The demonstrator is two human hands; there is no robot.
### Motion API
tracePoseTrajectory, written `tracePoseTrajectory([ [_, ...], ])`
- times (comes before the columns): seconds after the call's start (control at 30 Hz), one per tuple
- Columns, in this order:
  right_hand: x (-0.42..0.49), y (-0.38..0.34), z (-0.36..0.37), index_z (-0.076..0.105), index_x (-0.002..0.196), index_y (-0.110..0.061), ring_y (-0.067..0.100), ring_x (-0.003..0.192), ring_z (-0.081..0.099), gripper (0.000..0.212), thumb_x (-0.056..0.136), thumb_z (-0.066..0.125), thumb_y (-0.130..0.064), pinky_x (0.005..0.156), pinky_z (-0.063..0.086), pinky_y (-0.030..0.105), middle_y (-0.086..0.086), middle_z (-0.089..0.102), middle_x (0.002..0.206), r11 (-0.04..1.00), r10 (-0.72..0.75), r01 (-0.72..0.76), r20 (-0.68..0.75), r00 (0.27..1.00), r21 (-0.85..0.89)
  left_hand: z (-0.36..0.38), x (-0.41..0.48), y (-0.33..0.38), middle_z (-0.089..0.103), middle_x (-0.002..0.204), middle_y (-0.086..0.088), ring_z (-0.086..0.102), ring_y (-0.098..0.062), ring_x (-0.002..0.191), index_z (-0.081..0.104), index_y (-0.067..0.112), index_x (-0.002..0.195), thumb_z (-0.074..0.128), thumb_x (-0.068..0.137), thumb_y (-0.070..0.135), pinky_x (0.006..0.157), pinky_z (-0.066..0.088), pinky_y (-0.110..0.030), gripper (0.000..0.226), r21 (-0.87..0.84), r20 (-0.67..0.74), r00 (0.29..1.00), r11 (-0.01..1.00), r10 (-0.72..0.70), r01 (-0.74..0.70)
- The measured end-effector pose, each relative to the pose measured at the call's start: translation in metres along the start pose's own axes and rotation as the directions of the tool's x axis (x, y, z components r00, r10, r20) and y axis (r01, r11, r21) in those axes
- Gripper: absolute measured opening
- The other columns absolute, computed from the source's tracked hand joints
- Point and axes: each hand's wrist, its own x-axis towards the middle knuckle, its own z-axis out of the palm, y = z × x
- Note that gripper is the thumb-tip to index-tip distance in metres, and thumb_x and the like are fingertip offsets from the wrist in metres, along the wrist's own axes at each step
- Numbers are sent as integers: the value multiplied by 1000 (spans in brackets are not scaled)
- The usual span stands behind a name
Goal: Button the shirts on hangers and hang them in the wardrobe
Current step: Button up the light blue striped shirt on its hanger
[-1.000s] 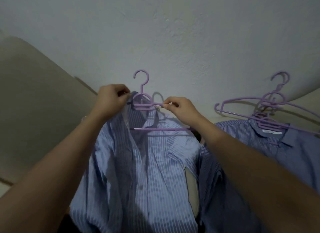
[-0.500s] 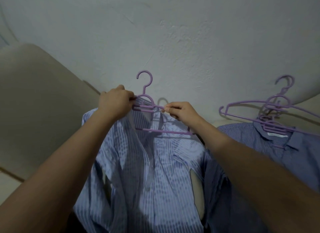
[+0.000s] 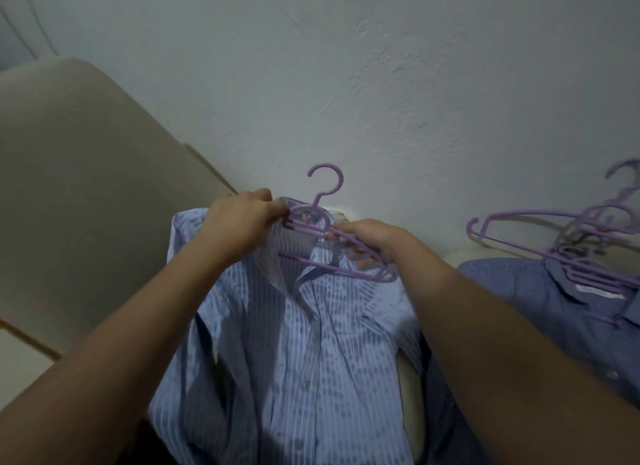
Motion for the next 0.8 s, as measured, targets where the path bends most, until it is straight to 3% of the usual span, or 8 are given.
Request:
tracePoseTrajectory([
  [0.13,17,0,11,78,101,-16,18,99,67,27,87,70,-37,89,56,41,8,74,109,999,50,-49,63,997,-23,1,-6,-7,64,107,-6,67,-35,86,68,30,123,52,103,33,59,37,-33,26,-46,7,1000,999,20,-19],
  [0.2,18,1,15,78,102,-9,17,91,70,20,91,70,-24,83,59,36,6,77,99,1000,7,-9,53,999,23,1,-9,-15,64,108,-3,67,-34,89,71,31,116,48,101,41,62,44,-35,29,-123,36,999,992,25,-20],
  [0.27,19,4,14,79,96,-5,16,71,69,12,88,72,-12,69,59,31,9,77,88,994,-98,101,-90,991,27,-1,-12,-22,64,105,1,67,-31,91,72,32,108,42,92,52,66,50,-38,39,-224,76,996,974,44,-26],
  [0.33,18,10,9,80,89,-7,19,75,69,8,85,72,-8,75,58,35,9,76,86,972,-212,175,-270,939,-155,-2,-14,-27,64,102,3,67,-29,88,69,32,106,36,89,59,66,53,-41,46,-254,75,993,964,96,-74],
  [0.43,10,24,-7,75,79,-23,20,82,66,27,84,65,3,76,54,32,3,71,90,824,-380,169,-306,873,-540,-6,-14,-33,66,104,2,67,-30,89,69,33,112,30,89,59,68,55,-44,52,-190,65,990,975,128,-113],
  [0.53,-1,37,-28,69,71,-31,19,85,62,38,80,64,5,75,48,27,0,66,90,751,-491,183,-351,797,-635,-9,-15,-40,71,102,-2,70,-34,87,73,32,113,41,92,49,64,57,-45,42,-85,-9,995,991,99,-99],
  [0.63,-13,39,-36,70,73,-28,22,84,63,34,80,63,4,74,49,32,-6,58,85,658,-603,211,-337,723,-723,-7,-16,-43,72,96,-5,71,-37,79,75,29,114,60,97,34,57,55,-42,23,-11,-56,998,999,32,-33],
  [0.8,-40,25,-33,68,96,-14,28,92,58,22,85,60,4,68,43,34,6,56,107,419,-674,151,-195,712,-896,-11,-12,-35,69,96,-6,69,-37,79,73,30,118,62,96,32,54,38,-31,25,113,-21,999,993,-40,42],
])
